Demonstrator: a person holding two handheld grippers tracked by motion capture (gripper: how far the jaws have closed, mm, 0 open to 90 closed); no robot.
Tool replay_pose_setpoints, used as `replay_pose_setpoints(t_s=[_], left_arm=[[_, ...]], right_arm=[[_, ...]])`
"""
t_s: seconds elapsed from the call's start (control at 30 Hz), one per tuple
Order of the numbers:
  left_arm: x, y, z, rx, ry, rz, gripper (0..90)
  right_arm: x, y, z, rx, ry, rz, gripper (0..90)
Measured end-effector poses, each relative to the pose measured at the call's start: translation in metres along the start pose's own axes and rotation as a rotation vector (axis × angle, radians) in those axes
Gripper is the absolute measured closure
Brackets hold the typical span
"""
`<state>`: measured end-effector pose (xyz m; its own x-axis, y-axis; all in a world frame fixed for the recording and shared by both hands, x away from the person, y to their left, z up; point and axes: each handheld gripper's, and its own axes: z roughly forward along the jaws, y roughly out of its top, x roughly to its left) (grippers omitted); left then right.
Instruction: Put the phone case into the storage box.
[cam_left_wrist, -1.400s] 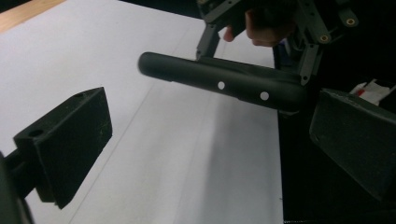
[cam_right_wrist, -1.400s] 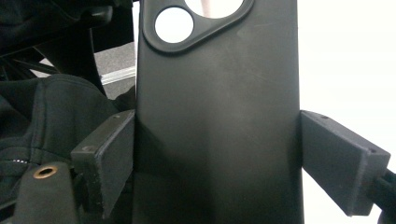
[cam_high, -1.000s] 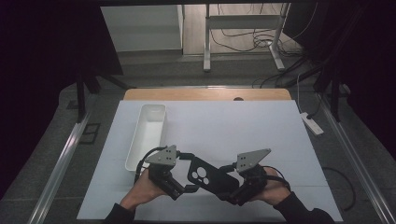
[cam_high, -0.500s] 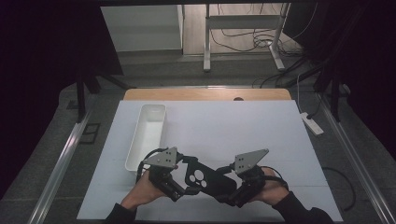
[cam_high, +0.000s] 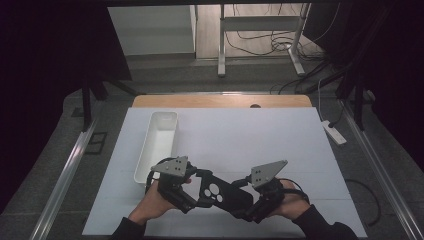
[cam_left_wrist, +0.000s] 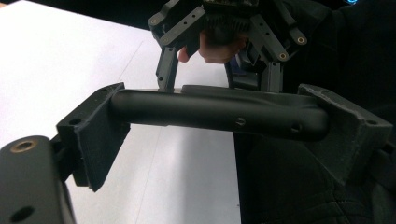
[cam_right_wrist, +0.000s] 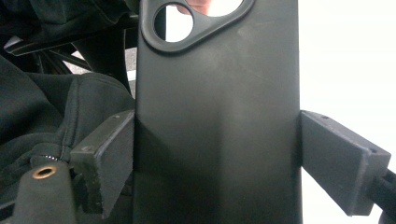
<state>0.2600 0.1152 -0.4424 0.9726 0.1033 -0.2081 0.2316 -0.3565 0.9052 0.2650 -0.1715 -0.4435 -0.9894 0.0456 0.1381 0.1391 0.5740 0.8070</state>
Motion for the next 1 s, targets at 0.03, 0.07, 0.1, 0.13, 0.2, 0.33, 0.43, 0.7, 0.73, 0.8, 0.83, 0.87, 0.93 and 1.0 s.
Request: replay_pose_setpoints(t_s=[0.03,0.07,0.1,0.13,0.2,0.33,0.43,0.7,0.73,0.8,0.83,0.87,0.93,1.0], left_arm=[[0.0,0.0002,-0.0002,0.001,0.001,-0.001,13.8],[-0.0001,0.0006,-0.0007,0.001,0.001,-0.003,14.1],[-0.0001,0.0011,-0.001,-0.004,-0.003,-0.005,14.7],[-0.0003,0.0018,-0.0013,-0.003,0.001,-0.007,14.9],[-0.0006,0.0027,-0.0008,0.008,0.005,-0.014,15.2],[-0.0016,0.0041,-0.0001,0.017,0.014,-0.013,15.6],[-0.0016,0.0052,-0.001,0.021,0.015,-0.015,15.9],[0.0005,0.0068,-0.0048,0.036,0.065,-0.048,16.1],[0.0005,0.0068,-0.0048,0.036,0.065,-0.048,16.1],[0.0012,0.0068,-0.0048,0.046,0.082,-0.055,16.1],[0.0013,0.0069,-0.0049,0.05,0.088,-0.058,16.0],[0.0014,0.007,-0.005,0.053,0.094,-0.058,16.0],[0.0018,0.0078,-0.0055,0.061,0.105,-0.063,16.0],[0.0023,0.0086,-0.0065,0.067,0.124,-0.072,16.0]], right_arm=[[0.0,0.0,0.0,0.0,0.0,0.0,14.7],[0.0002,0.0001,0.0,0.0,-0.005,-0.002,14.7],[0.0004,0.0003,-0.0003,0.005,-0.012,-0.007,14.5],[0.0008,0.0003,0.0001,0.002,-0.015,-0.013,14.4],[0.001,0.0007,0.0002,0.005,-0.029,-0.023,14.2],[0.0013,0.0004,0.0014,0.019,-0.037,-0.026,13.6],[0.0019,0.001,0.0019,0.013,-0.044,-0.019,13.0],[0.0012,0.0009,0.0029,0.029,-0.104,0.011,3.1],[0.0009,0.0008,0.0029,0.033,-0.115,0.016,1.7],[0.0006,0.0005,0.0029,0.039,-0.137,0.018,0.0],[0.0007,0.0004,0.0028,0.047,-0.154,0.018,0.0],[-0.0002,0.0,0.0029,0.048,-0.167,0.007,0.0],[-0.0004,-0.0004,0.0025,0.053,-0.191,0.01,0.0],[-0.0009,-0.0008,0.0018,0.054,-0.2,0.025,0.0]])
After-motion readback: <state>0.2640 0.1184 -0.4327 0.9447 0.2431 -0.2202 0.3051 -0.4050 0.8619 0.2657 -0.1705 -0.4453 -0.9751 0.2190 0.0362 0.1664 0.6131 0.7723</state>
